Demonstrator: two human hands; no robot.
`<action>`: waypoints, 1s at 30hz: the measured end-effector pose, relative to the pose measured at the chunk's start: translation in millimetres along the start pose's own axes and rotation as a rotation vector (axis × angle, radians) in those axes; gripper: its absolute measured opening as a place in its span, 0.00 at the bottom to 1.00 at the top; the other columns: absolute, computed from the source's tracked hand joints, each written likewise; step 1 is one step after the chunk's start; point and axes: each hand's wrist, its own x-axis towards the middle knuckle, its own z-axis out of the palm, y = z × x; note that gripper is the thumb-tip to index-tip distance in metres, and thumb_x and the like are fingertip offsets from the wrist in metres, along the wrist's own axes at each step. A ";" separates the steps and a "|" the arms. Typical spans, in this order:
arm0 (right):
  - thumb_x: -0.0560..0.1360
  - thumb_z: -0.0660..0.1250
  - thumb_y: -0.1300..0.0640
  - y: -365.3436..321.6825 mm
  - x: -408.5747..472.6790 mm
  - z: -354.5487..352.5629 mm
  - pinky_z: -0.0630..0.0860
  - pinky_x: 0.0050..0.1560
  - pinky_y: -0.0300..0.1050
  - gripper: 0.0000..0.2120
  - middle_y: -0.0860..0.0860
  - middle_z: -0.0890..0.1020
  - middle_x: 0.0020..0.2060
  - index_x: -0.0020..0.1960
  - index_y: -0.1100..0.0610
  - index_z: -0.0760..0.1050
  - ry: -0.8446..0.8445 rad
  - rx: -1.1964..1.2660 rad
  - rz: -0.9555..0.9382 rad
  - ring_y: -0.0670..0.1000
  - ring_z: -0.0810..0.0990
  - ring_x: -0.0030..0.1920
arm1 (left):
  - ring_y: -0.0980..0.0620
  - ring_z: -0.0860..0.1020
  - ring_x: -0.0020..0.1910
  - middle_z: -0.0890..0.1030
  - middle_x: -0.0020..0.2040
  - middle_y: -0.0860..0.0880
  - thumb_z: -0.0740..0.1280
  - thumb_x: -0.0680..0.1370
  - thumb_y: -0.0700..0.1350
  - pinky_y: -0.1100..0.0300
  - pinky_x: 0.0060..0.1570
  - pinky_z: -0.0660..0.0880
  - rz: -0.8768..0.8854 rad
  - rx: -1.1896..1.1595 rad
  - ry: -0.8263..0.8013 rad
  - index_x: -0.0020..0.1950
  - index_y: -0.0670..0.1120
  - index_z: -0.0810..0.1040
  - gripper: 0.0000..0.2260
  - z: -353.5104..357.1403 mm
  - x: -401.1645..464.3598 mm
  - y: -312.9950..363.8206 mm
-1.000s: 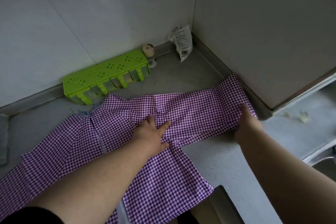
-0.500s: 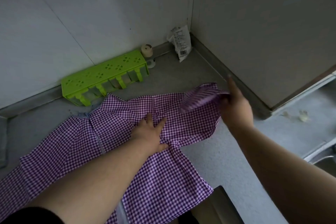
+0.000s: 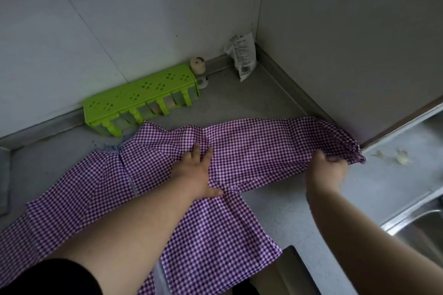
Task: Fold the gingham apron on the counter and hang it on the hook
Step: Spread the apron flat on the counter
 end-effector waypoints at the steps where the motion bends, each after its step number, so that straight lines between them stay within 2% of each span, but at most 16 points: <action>1: 0.75 0.67 0.51 0.9 -14.9 3.8 0.73 0.64 0.56 0.16 0.57 0.76 0.57 0.59 0.58 0.74 -0.016 -0.150 -0.235 0.59 0.76 0.59 | 0.37 0.51 0.84 0.37 0.86 0.43 0.64 0.68 0.80 0.39 0.78 0.62 0.019 -0.011 0.015 0.85 0.52 0.33 0.61 0.5 -1.6 -2.2; 2: 0.76 0.69 0.54 -1.7 -32.9 6.4 0.73 0.65 0.55 0.14 0.53 0.75 0.56 0.60 0.56 0.74 -0.099 -0.275 -0.463 0.56 0.75 0.59 | 0.38 0.50 0.84 0.38 0.86 0.44 0.64 0.69 0.80 0.40 0.79 0.61 0.043 -0.026 0.033 0.85 0.52 0.34 0.60 0.4 -3.1 -4.3; 4: 0.78 0.69 0.55 -7.7 -64.5 17.6 0.73 0.68 0.52 0.18 0.49 0.74 0.63 0.67 0.50 0.73 -0.405 -0.525 -0.822 0.51 0.73 0.65 | 0.39 0.49 0.84 0.40 0.86 0.45 0.64 0.71 0.78 0.42 0.82 0.56 0.098 -0.065 0.072 0.86 0.51 0.37 0.58 3.3 -7.9 -13.0; 5: 0.79 0.68 0.53 -7.9 -75.7 27.5 0.70 0.72 0.53 0.23 0.47 0.72 0.69 0.72 0.46 0.69 -0.572 -0.677 -0.951 0.51 0.70 0.70 | 0.40 0.49 0.85 0.41 0.87 0.45 0.64 0.72 0.77 0.43 0.82 0.55 0.123 -0.079 0.084 0.86 0.51 0.38 0.56 6.6 -12.1 -20.2; 7: 0.79 0.66 0.49 -5.1 -90.5 46.7 0.60 0.77 0.58 0.31 0.46 0.61 0.80 0.79 0.40 0.58 -0.793 -0.975 -1.134 0.53 0.59 0.79 | 0.42 0.50 0.85 0.44 0.87 0.46 0.65 0.74 0.74 0.43 0.82 0.56 0.145 -0.072 0.109 0.86 0.50 0.41 0.53 14.0 -21.7 -33.6; 9: 0.78 0.66 0.43 -0.1 -93.1 61.1 0.51 0.79 0.59 0.39 0.45 0.50 0.83 0.81 0.39 0.49 -0.918 -1.130 -1.193 0.54 0.49 0.82 | 0.43 0.52 0.84 0.45 0.87 0.47 0.65 0.76 0.72 0.44 0.81 0.58 0.126 -0.061 0.134 0.86 0.50 0.45 0.50 21.9 -33.6 -47.8; 11: 0.75 0.67 0.34 3.8 -83.3 69.0 0.47 0.79 0.60 0.45 0.46 0.44 0.83 0.82 0.39 0.44 -0.955 -1.216 -1.181 0.53 0.44 0.83 | 0.42 0.52 0.84 0.44 0.86 0.48 0.65 0.76 0.72 0.44 0.80 0.60 0.076 -0.063 0.131 0.86 0.50 0.46 0.49 30.8 -47.5 -64.5; 15: 0.64 0.59 0.18 1.3 -63.8 76.8 0.50 0.79 0.67 0.56 0.49 0.42 0.83 0.81 0.38 0.39 -0.857 -1.361 -1.143 0.56 0.44 0.83 | 0.40 0.51 0.84 0.45 0.86 0.44 0.63 0.76 0.74 0.43 0.81 0.56 -0.057 -0.092 0.126 0.86 0.50 0.46 0.49 61.4 -75.4 -103.6; 18: 0.67 0.53 0.17 -4.9 -64.2 84.0 0.58 0.75 0.69 0.53 0.49 0.43 0.83 0.82 0.40 0.40 -0.795 -1.400 -1.101 0.57 0.46 0.82 | 0.39 0.51 0.83 0.47 0.86 0.42 0.63 0.74 0.75 0.45 0.81 0.55 -0.170 -0.184 0.148 0.86 0.49 0.49 0.50 84.0 -95.0 -126.0; 21: 0.70 0.58 0.22 -10.6 -71.6 92.2 0.64 0.71 0.69 0.53 0.52 0.47 0.83 0.83 0.48 0.42 -0.684 -1.480 -1.073 0.60 0.51 0.81 | 0.40 0.50 0.84 0.46 0.86 0.43 0.62 0.72 0.78 0.45 0.81 0.55 -0.217 -0.260 0.176 0.85 0.50 0.48 0.52 103.3 -110.5 -138.5; 22: 0.71 0.60 0.24 -12.7 -79.2 93.9 0.65 0.72 0.68 0.52 0.54 0.50 0.82 0.83 0.50 0.44 -0.645 -1.490 -1.104 0.60 0.54 0.80 | 0.41 0.49 0.85 0.45 0.86 0.44 0.61 0.72 0.79 0.45 0.81 0.53 -0.204 -0.269 0.154 0.86 0.50 0.46 0.53 108.6 -114.4 -141.4; 24: 0.74 0.65 0.32 -12.5 -107.2 99.0 0.69 0.70 0.63 0.45 0.54 0.57 0.80 0.82 0.51 0.51 -0.616 -1.447 -1.318 0.59 0.62 0.76 | 0.41 0.44 0.85 0.39 0.86 0.45 0.58 0.69 0.82 0.44 0.82 0.48 -0.159 -0.272 0.073 0.86 0.52 0.40 0.57 120.2 -120.7 -148.4; 25: 0.76 0.66 0.38 -10.1 -122.6 99.9 0.72 0.67 0.60 0.38 0.52 0.61 0.78 0.80 0.49 0.56 -0.654 -1.374 -1.473 0.58 0.67 0.72 | 0.40 0.41 0.85 0.36 0.86 0.45 0.57 0.68 0.84 0.42 0.82 0.47 -0.140 -0.248 0.033 0.85 0.53 0.36 0.58 122.4 -120.9 -149.1; 27: 0.78 0.61 0.48 5.9 -154.0 104.5 0.77 0.58 0.56 0.25 0.49 0.70 0.71 0.75 0.45 0.65 -0.855 -1.188 -1.792 0.55 0.75 0.63 | 0.38 0.37 0.84 0.30 0.84 0.45 0.57 0.65 0.85 0.37 0.81 0.46 -0.125 -0.190 -0.020 0.83 0.56 0.31 0.61 124.9 -118.5 -150.4; 30: 0.80 0.55 0.52 48.3 -189.0 107.8 0.79 0.46 0.50 0.17 0.47 0.77 0.63 0.66 0.44 0.73 -1.212 -0.992 -2.110 0.52 0.80 0.53 | 0.36 0.34 0.83 0.27 0.83 0.44 0.59 0.63 0.85 0.32 0.79 0.47 -0.131 -0.165 -0.060 0.82 0.57 0.28 0.63 125.2 -113.4 -150.3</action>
